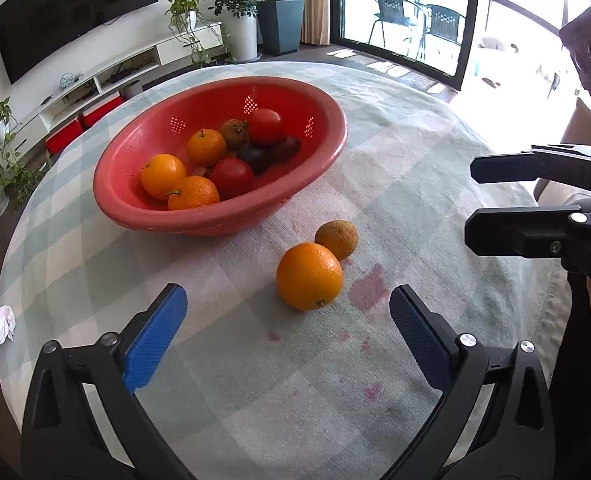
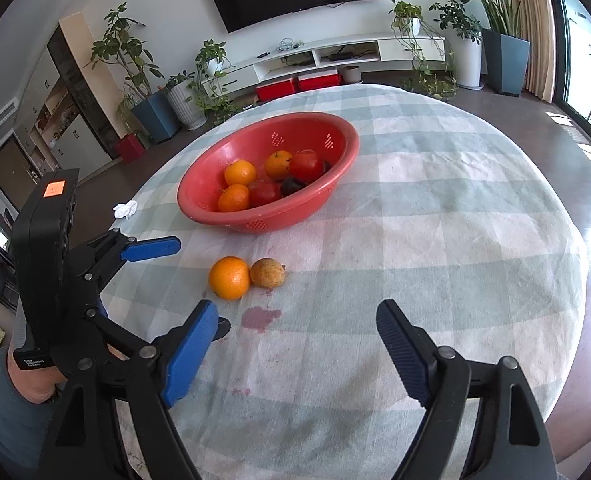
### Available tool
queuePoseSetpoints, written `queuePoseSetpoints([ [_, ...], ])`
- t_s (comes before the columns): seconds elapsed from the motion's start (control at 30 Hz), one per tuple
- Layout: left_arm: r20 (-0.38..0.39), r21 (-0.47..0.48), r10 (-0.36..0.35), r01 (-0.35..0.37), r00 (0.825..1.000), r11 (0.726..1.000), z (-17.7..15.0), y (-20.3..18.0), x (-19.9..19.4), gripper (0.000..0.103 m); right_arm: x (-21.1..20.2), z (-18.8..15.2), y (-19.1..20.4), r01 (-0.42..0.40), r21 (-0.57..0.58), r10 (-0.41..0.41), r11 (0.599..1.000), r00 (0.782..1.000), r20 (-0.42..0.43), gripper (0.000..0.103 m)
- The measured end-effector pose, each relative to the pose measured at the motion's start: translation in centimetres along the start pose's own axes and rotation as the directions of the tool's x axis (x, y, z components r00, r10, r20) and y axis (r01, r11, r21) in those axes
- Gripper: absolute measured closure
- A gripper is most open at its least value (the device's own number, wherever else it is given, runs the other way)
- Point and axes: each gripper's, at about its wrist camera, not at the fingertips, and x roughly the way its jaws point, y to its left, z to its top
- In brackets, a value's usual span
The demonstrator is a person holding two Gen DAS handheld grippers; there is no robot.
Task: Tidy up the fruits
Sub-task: 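Withdraw both tools from the bowl toward the remaining fruit, then grasp the orange on the cloth with the left tool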
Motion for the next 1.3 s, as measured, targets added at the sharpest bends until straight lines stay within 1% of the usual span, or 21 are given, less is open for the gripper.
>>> queuePoseSetpoints([
  [0.03, 0.003, -0.011, 0.005, -0.005, 1.000, 1.000, 0.2, 0.3, 0.1, 0.000, 0.0, 0.0, -0.1, -0.001, 0.003, 0.001, 1.000, 1.000, 0.000, 0.009],
  [0.07, 0.004, -0.021, 0.006, -0.006, 1.000, 1.000, 0.2, 0.4, 0.2, 0.000, 0.0, 0.1, -0.2, -0.001, 0.007, 0.001, 1.000, 1.000, 0.001, 0.004],
  [0.1, 0.004, -0.026, 0.010, -0.010, 1.000, 1.000, 0.5, 0.5, 0.2, 0.000, 0.0, 0.2, -0.3, -0.001, 0.008, 0.001, 1.000, 1.000, 0.001, 0.002],
  [0.27, -0.012, -0.025, 0.016, -0.016, 1.000, 1.000, 0.8, 0.5, 0.5, 0.000, 0.0, 0.4, -0.4, -0.004, 0.008, 0.004, 1.000, 1.000, -0.010, 0.002],
  [0.4, -0.034, -0.053, 0.008, -0.010, 0.999, 0.999, 1.1, 0.9, 1.0, 0.000, 0.0, 0.5, -0.5, 0.011, 0.004, -0.011, 1.000, 1.000, -0.006, 0.002],
  [0.53, -0.033, -0.041, 0.003, -0.004, 0.999, 0.999, 1.1, 0.7, 1.3, 0.001, -0.1, 0.5, -0.7, 0.034, 0.004, -0.034, 0.999, 0.999, -0.003, 0.002],
  [0.6, -0.028, -0.031, -0.005, 0.004, 1.000, 0.999, 1.2, 0.5, 1.4, 0.002, -0.1, 0.6, -0.8, 0.039, 0.005, -0.039, 0.999, 0.999, -0.001, 0.005],
  [0.63, -0.030, -0.027, -0.011, 0.010, 0.999, 1.000, 1.2, 0.4, 1.4, 0.006, -0.1, 0.6, -0.8, 0.042, 0.002, -0.042, 0.999, 0.999, -0.003, 0.007],
  [0.67, -0.032, -0.022, -0.016, 0.015, 0.999, 1.000, 1.2, 0.3, 1.6, 0.014, 0.0, 0.6, -0.8, 0.046, -0.002, -0.046, 0.999, 0.999, -0.005, 0.009],
  [0.7, -0.034, -0.017, -0.019, 0.019, 0.999, 1.000, 1.3, 0.2, 1.7, 0.019, 0.1, 0.6, -0.8, 0.049, -0.005, -0.050, 0.999, 0.999, -0.006, 0.011],
  [0.77, -0.041, -0.014, -0.026, 0.026, 0.999, 1.000, 1.3, 0.1, 1.9, 0.036, 0.3, 0.6, -0.7, 0.051, -0.009, -0.051, 0.999, 0.999, -0.012, 0.013],
  [0.9, -0.046, -0.012, -0.033, 0.033, 0.998, 0.999, 1.2, 0.1, 2.2, 0.053, 0.7, 0.7, -0.8, 0.052, -0.012, -0.052, 0.999, 0.998, -0.022, 0.017],
  [0.97, -0.045, -0.016, -0.052, 0.051, 0.998, 0.999, 1.2, 0.1, 2.3, 0.064, 0.9, 0.8, -0.9, 0.055, -0.015, -0.056, 0.998, 0.998, -0.027, 0.019],
  [1.03, -0.038, -0.020, -0.063, 0.063, 0.997, 0.998, 1.1, -0.1, 2.3, 0.068, 1.1, 0.8, -0.8, 0.060, -0.022, -0.061, 0.998, 0.998, -0.031, 0.022],
  [1.3, -0.022, -0.082, -0.105, 0.103, 0.994, 0.991, 0.5, 1.0, 1.9, 0.068, 2.7, 1.1, -0.3, 0.071, -0.064, -0.074, 0.995, 0.996, -0.051, 0.025],
])
